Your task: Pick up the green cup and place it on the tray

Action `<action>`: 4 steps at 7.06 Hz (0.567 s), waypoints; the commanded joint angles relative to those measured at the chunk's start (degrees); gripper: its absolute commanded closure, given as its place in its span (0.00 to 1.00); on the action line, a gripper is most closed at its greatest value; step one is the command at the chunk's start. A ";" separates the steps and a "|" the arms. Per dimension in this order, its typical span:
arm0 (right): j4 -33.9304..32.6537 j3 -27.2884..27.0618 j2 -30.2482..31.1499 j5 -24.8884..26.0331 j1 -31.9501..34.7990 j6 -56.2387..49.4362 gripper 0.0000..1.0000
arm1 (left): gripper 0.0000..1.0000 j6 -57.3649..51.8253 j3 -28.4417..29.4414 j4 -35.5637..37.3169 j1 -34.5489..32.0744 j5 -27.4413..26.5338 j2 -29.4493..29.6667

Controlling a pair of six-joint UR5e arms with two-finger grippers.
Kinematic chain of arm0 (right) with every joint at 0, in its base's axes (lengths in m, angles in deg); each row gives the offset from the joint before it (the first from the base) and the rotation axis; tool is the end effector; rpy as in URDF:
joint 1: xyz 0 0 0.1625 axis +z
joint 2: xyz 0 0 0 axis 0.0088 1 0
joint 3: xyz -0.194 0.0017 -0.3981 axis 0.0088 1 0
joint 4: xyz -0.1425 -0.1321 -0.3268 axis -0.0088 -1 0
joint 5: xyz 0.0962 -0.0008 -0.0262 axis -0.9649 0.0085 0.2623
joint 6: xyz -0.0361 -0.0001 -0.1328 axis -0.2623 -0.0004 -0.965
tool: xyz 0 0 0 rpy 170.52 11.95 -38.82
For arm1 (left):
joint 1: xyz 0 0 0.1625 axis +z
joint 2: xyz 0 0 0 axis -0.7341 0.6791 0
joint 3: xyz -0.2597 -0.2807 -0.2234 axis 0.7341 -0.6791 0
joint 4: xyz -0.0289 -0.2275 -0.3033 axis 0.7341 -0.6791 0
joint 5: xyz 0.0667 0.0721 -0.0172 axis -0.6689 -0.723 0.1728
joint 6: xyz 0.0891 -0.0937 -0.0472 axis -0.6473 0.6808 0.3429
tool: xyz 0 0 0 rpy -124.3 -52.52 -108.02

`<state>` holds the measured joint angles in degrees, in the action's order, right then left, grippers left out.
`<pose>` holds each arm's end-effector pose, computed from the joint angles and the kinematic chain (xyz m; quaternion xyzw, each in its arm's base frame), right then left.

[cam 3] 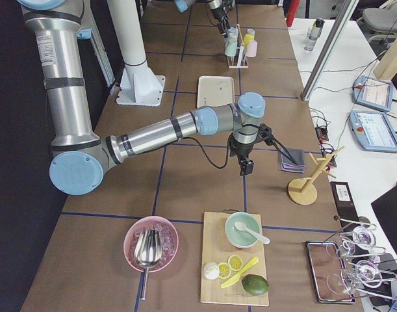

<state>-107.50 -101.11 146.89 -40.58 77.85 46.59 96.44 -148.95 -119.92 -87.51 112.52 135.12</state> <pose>-0.0679 -0.5037 0.5581 0.0742 -0.3487 -0.1861 0.9156 0.3231 -0.4417 0.3362 0.2685 0.3658 -0.0208 0.8909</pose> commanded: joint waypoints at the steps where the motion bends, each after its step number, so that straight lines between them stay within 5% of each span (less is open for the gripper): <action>1: 0.00 -0.01 0.01 0.00 0.00 0.09 0.00 | 0.00 0.74 0.35 0.01 0.38 -2.59 0.03; 4: 0.00 -0.01 0.44 0.00 0.00 0.00 0.00 | 0.00 0.21 0.36 -0.25 0.38 -2.76 0.38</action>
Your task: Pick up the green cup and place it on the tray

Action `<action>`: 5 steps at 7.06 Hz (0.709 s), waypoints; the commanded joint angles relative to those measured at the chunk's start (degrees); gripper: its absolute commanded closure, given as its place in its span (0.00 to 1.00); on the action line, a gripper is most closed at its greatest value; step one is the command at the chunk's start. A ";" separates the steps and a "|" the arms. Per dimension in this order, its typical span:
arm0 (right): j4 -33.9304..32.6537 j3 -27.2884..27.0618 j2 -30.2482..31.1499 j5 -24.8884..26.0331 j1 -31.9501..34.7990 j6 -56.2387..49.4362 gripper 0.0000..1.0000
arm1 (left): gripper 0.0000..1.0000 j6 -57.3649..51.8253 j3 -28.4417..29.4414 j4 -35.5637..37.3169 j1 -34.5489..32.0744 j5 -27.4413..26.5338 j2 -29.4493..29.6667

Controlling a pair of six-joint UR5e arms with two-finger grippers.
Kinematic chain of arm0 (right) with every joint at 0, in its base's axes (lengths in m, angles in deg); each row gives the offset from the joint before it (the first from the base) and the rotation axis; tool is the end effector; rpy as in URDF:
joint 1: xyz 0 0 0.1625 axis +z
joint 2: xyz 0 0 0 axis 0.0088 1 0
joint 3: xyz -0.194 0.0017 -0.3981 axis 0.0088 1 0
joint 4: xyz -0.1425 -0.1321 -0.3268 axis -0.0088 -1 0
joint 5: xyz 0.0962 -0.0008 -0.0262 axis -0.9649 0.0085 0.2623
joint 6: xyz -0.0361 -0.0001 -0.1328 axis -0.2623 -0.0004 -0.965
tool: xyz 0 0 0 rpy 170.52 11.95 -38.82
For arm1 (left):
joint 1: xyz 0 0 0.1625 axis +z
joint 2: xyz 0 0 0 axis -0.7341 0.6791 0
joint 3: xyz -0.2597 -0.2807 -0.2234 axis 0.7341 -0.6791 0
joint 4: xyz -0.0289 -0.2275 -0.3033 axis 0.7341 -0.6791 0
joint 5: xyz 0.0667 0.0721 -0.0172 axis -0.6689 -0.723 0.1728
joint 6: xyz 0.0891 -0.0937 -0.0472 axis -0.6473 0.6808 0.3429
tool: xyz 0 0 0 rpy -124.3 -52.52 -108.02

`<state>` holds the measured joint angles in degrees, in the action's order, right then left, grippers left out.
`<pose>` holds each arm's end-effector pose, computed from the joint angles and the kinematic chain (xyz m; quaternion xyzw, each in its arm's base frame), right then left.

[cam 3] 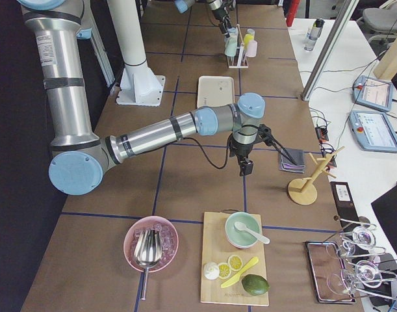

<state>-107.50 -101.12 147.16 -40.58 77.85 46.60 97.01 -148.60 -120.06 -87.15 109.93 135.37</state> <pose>-0.0675 -0.5019 0.5604 0.0721 -0.3486 -0.1852 0.9159 0.3237 -0.4460 0.3361 0.2817 0.3559 -0.0327 0.8905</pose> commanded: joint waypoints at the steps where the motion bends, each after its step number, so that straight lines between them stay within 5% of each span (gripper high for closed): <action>1: 0.00 0.00 0.18 0.00 0.00 -0.01 0.00 | 0.00 -0.70 0.01 -0.19 0.02 -0.18 0.22; 5: 0.00 0.00 0.18 0.00 0.00 -0.01 0.00 | 0.00 -7.52 -0.26 0.33 0.90 0.79 1.54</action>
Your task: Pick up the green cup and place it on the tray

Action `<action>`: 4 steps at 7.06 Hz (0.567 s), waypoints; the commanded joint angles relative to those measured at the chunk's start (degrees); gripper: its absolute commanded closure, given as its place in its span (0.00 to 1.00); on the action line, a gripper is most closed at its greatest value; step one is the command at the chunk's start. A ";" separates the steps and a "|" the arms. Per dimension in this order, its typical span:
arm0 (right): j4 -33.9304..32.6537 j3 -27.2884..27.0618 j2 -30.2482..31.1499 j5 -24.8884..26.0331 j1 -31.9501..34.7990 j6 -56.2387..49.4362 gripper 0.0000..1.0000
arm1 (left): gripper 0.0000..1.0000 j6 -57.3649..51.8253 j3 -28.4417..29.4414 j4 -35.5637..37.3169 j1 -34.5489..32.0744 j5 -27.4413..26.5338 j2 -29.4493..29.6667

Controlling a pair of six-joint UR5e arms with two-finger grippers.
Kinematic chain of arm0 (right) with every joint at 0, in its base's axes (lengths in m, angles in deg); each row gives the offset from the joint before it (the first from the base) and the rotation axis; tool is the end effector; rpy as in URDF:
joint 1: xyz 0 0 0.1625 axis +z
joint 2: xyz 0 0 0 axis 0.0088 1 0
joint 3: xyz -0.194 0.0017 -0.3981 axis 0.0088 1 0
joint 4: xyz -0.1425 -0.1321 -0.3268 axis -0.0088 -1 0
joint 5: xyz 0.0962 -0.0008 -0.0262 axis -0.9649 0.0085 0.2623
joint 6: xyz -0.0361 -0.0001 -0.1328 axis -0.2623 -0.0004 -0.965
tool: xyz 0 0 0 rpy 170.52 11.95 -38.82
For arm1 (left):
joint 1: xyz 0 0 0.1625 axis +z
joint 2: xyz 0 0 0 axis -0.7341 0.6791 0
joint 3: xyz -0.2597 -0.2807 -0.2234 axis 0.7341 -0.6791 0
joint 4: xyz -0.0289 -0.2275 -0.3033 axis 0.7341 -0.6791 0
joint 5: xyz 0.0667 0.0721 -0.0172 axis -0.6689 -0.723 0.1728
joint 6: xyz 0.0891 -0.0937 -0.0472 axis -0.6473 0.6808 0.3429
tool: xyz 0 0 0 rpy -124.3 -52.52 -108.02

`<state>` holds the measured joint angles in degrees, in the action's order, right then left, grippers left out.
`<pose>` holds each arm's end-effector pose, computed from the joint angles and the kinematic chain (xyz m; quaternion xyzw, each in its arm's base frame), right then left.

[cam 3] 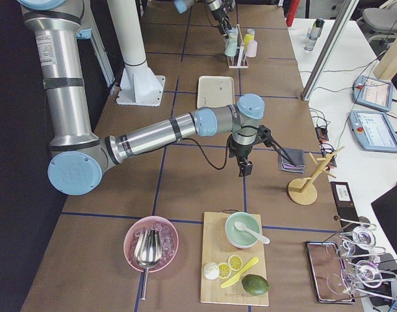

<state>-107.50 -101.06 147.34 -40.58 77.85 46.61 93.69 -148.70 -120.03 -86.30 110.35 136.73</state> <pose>-0.0672 -0.5007 0.5625 0.0701 -0.3486 -0.1845 0.9163 0.3336 -0.4426 0.3227 0.2937 0.3604 0.0014 0.8853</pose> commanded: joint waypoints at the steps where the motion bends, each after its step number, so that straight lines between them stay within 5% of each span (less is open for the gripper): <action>1: 0.00 -0.06 0.18 0.00 0.00 -0.02 0.00 | 0.00 -4.94 -0.16 1.69 0.05 1.68 0.18; 4: 0.00 0.03 0.18 0.00 0.00 -0.02 0.00 | 0.00 -20.54 -0.34 9.32 0.05 3.01 2.63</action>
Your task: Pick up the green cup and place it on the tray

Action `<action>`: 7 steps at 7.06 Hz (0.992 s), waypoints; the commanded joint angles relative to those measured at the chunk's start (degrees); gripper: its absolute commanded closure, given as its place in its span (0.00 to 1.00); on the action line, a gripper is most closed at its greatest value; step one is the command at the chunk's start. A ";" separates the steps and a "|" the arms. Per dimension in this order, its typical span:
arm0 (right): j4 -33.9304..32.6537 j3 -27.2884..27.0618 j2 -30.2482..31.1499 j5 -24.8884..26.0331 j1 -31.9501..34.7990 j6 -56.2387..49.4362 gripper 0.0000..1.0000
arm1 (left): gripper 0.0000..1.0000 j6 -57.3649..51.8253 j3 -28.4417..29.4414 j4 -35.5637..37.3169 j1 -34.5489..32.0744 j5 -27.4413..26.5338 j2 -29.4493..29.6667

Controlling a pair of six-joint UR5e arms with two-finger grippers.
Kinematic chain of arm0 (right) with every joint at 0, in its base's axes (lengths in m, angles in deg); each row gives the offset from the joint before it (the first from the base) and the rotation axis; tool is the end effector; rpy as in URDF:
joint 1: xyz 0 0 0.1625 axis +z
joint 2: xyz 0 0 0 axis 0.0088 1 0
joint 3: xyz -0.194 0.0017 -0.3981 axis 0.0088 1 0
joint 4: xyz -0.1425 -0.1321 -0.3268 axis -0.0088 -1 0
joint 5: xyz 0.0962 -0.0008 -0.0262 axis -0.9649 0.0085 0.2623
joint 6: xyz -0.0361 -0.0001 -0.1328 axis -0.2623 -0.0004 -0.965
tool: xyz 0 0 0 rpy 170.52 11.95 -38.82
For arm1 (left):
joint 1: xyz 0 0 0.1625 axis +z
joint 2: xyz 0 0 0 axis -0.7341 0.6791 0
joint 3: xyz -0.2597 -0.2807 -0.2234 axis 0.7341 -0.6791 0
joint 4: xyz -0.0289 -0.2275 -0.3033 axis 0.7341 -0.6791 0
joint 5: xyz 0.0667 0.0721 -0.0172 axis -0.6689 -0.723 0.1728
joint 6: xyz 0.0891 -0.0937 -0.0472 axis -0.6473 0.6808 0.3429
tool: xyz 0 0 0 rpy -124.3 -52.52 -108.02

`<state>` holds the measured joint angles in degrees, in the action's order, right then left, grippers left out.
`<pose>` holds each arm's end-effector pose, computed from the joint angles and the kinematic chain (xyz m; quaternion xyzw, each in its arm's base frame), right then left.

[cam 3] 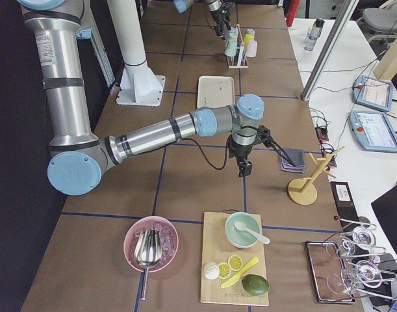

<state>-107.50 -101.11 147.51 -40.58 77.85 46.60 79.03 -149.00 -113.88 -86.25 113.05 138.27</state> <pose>-0.0669 -0.4995 0.5636 0.0692 -0.3486 -0.1842 0.9164 0.3401 -0.4389 0.3243 0.2981 0.3123 0.1269 0.8930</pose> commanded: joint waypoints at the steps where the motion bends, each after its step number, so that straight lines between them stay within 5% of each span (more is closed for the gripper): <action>1: 0.00 0.07 0.27 0.00 0.00 0.00 0.00 | 0.00 -12.20 -0.12 8.25 0.00 0.31 3.19; 4: 0.00 0.07 0.27 0.00 0.00 0.00 0.00 | 0.00 -27.86 0.84 21.54 0.00 0.23 8.47; 7: 0.00 -0.01 0.71 0.00 0.00 0.00 0.00 | 0.01 -41.06 10.39 28.95 0.00 -0.04 15.94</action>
<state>-107.50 -101.05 147.99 -40.58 77.85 46.59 42.31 -142.33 -86.73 -86.25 113.11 151.81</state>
